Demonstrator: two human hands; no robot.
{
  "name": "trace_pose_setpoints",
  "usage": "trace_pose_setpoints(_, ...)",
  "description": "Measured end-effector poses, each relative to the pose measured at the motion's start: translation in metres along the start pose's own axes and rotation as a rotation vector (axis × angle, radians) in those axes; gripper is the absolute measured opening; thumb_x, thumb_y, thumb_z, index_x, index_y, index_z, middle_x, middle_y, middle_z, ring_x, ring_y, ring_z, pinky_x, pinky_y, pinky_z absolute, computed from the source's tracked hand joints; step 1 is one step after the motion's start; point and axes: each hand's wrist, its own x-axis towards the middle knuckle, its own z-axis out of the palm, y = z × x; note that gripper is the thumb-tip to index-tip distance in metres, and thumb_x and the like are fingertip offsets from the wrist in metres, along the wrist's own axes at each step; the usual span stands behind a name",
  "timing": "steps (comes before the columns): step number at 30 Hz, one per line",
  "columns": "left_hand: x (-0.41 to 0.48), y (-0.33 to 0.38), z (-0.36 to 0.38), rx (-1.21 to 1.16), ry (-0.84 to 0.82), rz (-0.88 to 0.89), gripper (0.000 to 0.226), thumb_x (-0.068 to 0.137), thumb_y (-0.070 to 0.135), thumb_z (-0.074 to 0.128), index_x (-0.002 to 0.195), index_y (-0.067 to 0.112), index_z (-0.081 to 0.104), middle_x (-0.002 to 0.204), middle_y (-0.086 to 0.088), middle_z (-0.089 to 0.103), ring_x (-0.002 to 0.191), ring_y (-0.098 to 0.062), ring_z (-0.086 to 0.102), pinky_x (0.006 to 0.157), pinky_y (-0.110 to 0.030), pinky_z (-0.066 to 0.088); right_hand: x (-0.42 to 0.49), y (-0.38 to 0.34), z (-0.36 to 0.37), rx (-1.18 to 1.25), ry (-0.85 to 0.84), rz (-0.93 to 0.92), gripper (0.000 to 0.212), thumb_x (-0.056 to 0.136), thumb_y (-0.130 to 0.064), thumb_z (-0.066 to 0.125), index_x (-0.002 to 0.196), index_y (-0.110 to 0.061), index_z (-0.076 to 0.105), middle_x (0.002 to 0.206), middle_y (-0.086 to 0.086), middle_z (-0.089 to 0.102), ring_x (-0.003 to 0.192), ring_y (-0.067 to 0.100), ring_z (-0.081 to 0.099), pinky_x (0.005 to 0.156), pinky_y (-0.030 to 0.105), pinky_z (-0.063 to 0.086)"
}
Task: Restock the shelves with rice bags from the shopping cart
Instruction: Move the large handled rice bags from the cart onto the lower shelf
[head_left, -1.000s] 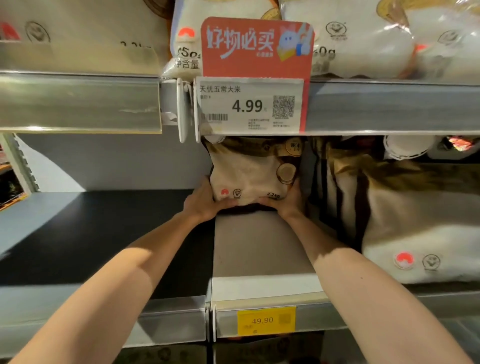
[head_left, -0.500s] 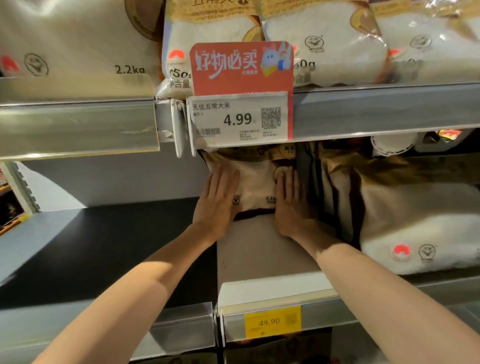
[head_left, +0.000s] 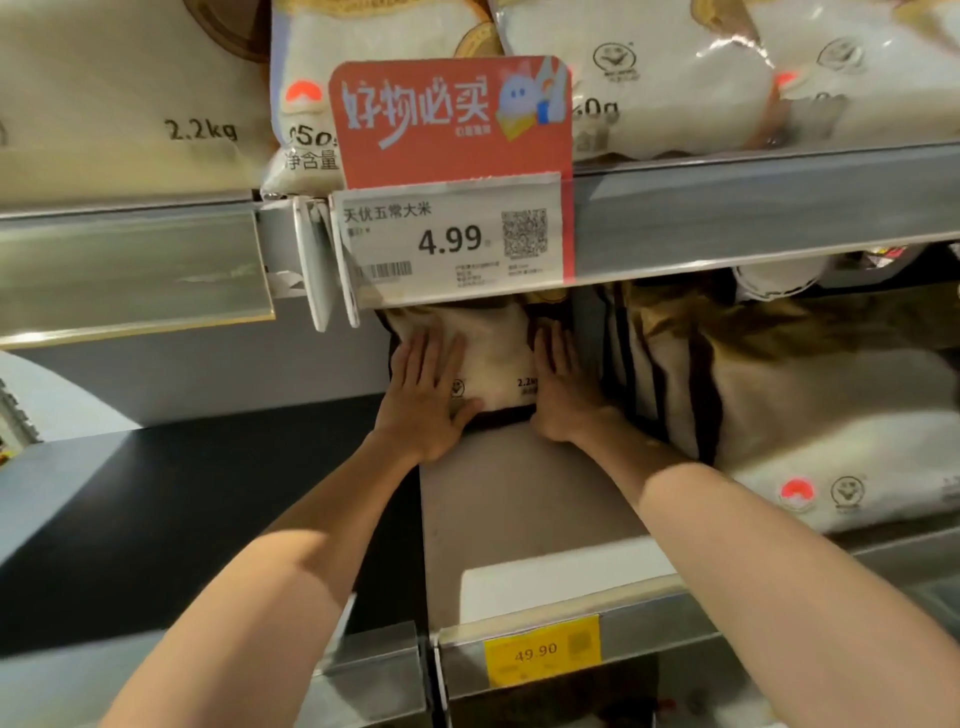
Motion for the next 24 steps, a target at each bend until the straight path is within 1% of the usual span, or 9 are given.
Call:
trace_pose_setpoints(3, -0.009, 0.009, -0.009, -0.139, -0.073, -0.042, 0.083, 0.101, 0.048, 0.041, 0.155, 0.023, -0.016, 0.162, -0.008, -0.024, 0.148, -0.027, -0.025, 0.122, -0.043, -0.012, -0.027, -0.008, -0.012, 0.279, 0.007, 0.019, 0.092, 0.091, -0.01, 0.056, 0.156, -0.024, -0.008, 0.164, 0.003, -0.008, 0.15, 0.028, 0.003, 0.12, 0.045, 0.018)
trace_pose_setpoints(5, -0.019, 0.015, -0.021, -0.302, -0.101, -0.09, 0.073, 0.099, 0.042, 0.049, 0.159, 0.022, 0.011, 0.166, -0.006, -0.003, 0.152, -0.028, -0.003, 0.124, -0.044, 0.01, -0.053, -0.01, -0.021, 0.534, 0.008, 0.062, 0.067, 0.095, -0.003, 0.048, 0.155, -0.017, 0.02, 0.159, 0.007, 0.024, 0.144, 0.029, 0.027, 0.111, 0.035, 0.031)
trace_pose_setpoints(7, -0.032, 0.024, -0.037, -0.56, -0.079, -0.169, 0.052, 0.098, 0.031, 0.054, 0.148, 0.017, 0.042, 0.156, -0.001, 0.034, 0.137, -0.019, 0.039, 0.105, -0.026, 0.036, -0.074, -0.007, -0.03, 0.782, -0.021, 0.152, 0.048, 0.098, -0.003, 0.044, 0.145, -0.013, 0.041, 0.147, 0.012, 0.043, 0.133, 0.03, 0.043, 0.105, 0.032, 0.038)
trace_pose_setpoints(8, -0.042, 0.032, -0.047, -0.657, -0.076, -0.192, 0.04, 0.099, 0.025, 0.054, 0.138, 0.015, 0.053, 0.144, 0.002, 0.047, 0.123, -0.012, 0.048, 0.094, -0.016, 0.036, -0.083, -0.006, -0.032, 0.899, -0.039, 0.196, 0.044, 0.098, -0.001, 0.045, 0.14, -0.014, 0.048, 0.143, 0.013, 0.047, 0.128, 0.03, 0.049, 0.104, 0.033, 0.043)
trace_pose_setpoints(10, -0.061, 0.057, -0.063, -0.799, -0.096, -0.221, 0.019, 0.098, 0.013, 0.054, 0.113, 0.012, 0.067, 0.124, -0.002, 0.061, 0.114, -0.015, 0.057, 0.092, -0.014, 0.039, -0.105, -0.001, -0.034, 1.089, -0.089, 0.255, 0.043, 0.093, 0.008, 0.045, 0.128, -0.015, 0.057, 0.135, 0.017, 0.055, 0.119, 0.031, 0.056, 0.098, 0.041, 0.051)
trace_pose_setpoints(13, -0.082, 0.09, -0.08, -1.031, -0.083, -0.35, 0.017, 0.092, 0.005, 0.059, 0.104, 0.015, 0.067, 0.106, -0.016, 0.07, 0.095, -0.031, 0.068, 0.089, -0.039, 0.056, -0.133, 0.008, -0.043, 1.314, -0.076, 0.273, 0.047, 0.09, 0.021, 0.034, 0.119, -0.006, 0.06, 0.126, 0.021, 0.058, 0.117, 0.035, 0.058, 0.088, 0.039, 0.054)
trace_pose_setpoints(15, -0.1, 0.117, -0.083, -1.088, -0.068, -0.358, 0.025, 0.093, 0.009, 0.06, 0.115, 0.015, 0.069, 0.111, -0.015, 0.071, 0.09, -0.025, 0.068, 0.084, -0.036, 0.057, -0.167, 0.016, -0.053, 1.408, -0.034, 0.214, 0.038, 0.093, 0.016, 0.038, 0.114, -0.007, 0.06, 0.111, 0.017, 0.064, 0.101, 0.028, 0.065, 0.081, 0.034, 0.058)
trace_pose_setpoints(20, -0.161, 0.195, -0.091, -1.181, 0.348, -0.252, 0.016, 0.095, 0.023, 0.059, 0.111, 0.026, 0.063, 0.096, 0.003, 0.071, 0.078, -0.017, 0.068, 0.067, -0.03, 0.057, -0.256, 0.061, -0.052, 1.31, 0.121, 0.2, 0.021, 0.089, -0.005, 0.064, 0.107, -0.015, 0.068, 0.092, 0.004, 0.074, 0.079, 0.015, 0.071, 0.069, 0.023, 0.057)
trace_pose_setpoints(24, -0.207, 0.249, -0.052, -1.224, 0.153, -0.235, 0.012, 0.095, 0.016, 0.059, 0.107, 0.018, 0.062, 0.089, -0.004, 0.07, 0.06, -0.015, 0.065, 0.051, -0.027, 0.053, -0.32, 0.123, -0.015, 1.299, 0.242, 0.43, 0.016, 0.094, -0.008, 0.058, 0.107, -0.013, 0.066, 0.087, 0.007, 0.073, 0.065, 0.014, 0.064, 0.058, 0.02, 0.05)
